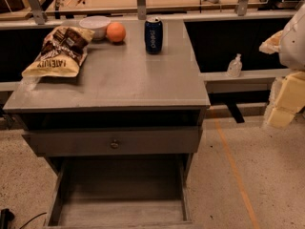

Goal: Place pepsi can into middle drawer

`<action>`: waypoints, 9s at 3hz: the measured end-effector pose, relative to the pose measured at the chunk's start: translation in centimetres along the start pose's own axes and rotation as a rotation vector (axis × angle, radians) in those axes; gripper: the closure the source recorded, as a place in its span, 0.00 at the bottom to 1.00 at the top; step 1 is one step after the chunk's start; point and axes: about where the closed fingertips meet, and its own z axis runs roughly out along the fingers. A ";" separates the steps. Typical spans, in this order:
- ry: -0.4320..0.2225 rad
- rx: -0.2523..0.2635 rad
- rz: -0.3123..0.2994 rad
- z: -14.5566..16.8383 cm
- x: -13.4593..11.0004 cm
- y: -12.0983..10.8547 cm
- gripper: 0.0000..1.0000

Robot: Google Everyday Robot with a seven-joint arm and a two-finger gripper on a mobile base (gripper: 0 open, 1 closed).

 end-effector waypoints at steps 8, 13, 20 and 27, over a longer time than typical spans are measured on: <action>-0.911 0.156 0.356 11.1 -14.4 -20.7 0.00; -0.937 0.190 0.423 18.7 -20.7 -31.0 0.00; -0.936 -0.037 0.279 20.6 -28.5 -30.3 0.88; -1.159 -0.228 0.411 1.6 -27.0 -8.6 1.00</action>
Offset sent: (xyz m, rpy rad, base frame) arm 0.0922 0.0444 -0.0136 0.2799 -0.1919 -0.0212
